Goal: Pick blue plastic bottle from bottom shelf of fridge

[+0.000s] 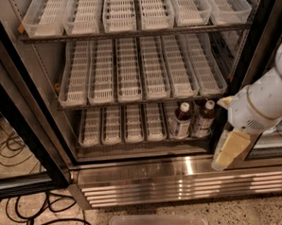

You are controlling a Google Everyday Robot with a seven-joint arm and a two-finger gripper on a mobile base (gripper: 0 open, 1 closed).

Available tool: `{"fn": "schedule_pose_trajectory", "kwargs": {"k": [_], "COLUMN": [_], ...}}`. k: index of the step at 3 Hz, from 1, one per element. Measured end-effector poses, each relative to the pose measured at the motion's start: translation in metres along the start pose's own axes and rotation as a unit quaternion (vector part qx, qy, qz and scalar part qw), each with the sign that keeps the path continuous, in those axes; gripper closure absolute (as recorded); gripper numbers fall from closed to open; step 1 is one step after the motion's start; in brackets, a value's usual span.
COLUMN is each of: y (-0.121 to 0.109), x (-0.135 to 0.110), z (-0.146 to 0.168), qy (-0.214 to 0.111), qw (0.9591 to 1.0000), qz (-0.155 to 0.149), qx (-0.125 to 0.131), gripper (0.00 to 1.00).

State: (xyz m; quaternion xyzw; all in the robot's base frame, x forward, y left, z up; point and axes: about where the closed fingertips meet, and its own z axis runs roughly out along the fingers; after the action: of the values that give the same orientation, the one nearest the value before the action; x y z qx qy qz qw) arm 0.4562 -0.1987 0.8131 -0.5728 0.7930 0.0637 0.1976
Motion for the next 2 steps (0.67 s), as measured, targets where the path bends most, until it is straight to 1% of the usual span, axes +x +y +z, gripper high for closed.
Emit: {"fn": "schedule_pose_trajectory", "kwargs": {"k": [1, 2], "y": [0.0174, 0.0174], "x": [0.0198, 0.0198], "z": [0.0776, 0.0781], "qy": [-0.012, -0.012], "qw": [0.9988, 0.9988], "qz": [-0.043, -0.043], "qx": [-0.021, -0.021], "gripper": [0.0, 0.0]}}
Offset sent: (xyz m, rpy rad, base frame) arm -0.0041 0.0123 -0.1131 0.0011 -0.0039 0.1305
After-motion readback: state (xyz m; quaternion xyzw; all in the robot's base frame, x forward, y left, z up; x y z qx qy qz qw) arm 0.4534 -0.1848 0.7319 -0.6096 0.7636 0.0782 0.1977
